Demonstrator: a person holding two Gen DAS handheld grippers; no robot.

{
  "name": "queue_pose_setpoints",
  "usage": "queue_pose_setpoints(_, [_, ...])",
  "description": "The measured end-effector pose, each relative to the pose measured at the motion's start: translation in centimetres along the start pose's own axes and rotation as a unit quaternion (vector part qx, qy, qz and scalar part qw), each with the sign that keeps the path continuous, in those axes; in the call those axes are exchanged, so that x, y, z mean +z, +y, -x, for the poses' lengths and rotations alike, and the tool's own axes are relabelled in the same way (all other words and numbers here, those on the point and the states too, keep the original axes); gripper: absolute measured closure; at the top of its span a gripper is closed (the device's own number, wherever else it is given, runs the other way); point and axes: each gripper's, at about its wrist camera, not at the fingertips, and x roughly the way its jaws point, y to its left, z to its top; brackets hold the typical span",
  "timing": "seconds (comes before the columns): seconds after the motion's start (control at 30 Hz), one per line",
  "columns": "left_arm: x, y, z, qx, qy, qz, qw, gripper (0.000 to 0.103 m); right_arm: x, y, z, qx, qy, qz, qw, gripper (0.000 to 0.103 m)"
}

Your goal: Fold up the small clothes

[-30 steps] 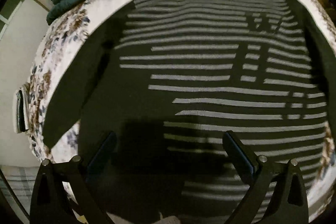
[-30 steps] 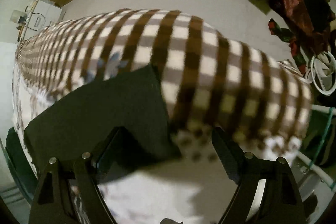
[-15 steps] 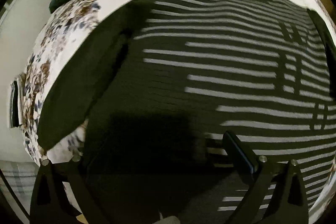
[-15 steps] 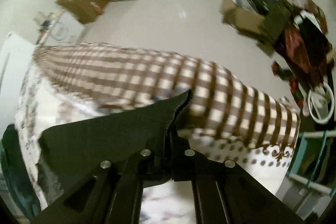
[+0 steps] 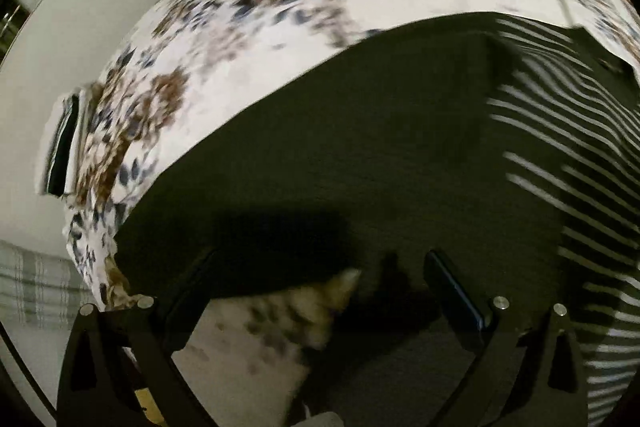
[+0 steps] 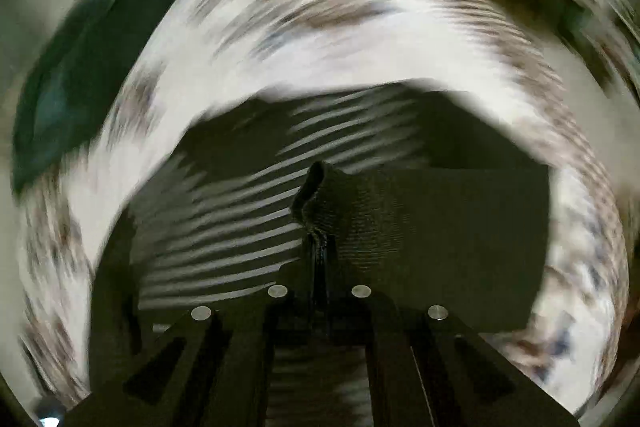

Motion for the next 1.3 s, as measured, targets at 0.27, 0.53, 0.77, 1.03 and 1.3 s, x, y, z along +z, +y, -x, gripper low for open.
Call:
queue_pose_setpoints(0.27, [0.5,5.6,-3.3,0.018,0.017,0.044,0.9987,0.0,-5.1,18.7,-7.1,-0.011,0.04,0.151,0.988,0.1])
queue_pose_setpoints(0.53, [1.0,7.5,-4.8,0.014,0.021,0.06,0.9979,0.0,-6.0,22.2,-8.3,-0.038,0.061,0.166,0.984,0.1])
queue_pose_setpoints(0.77, [-0.1,11.7,-3.2,-0.002,0.023,0.079,0.9966,0.0,-6.6,16.9,-3.8,0.087,0.096,0.101,0.986,0.046])
queue_pose_setpoints(1.03, [-5.9,20.8,-3.1,-0.029,0.09,0.174,0.9802,0.0,-10.7,4.2,1.9,0.079,0.113,0.013,0.99,0.034])
queue_pose_setpoints(1.3, [-11.5,27.9,-8.9,-0.149,0.151,0.392,0.8952,0.002,-13.9,-3.3,0.6,0.012,0.135,-0.05,0.989,0.034])
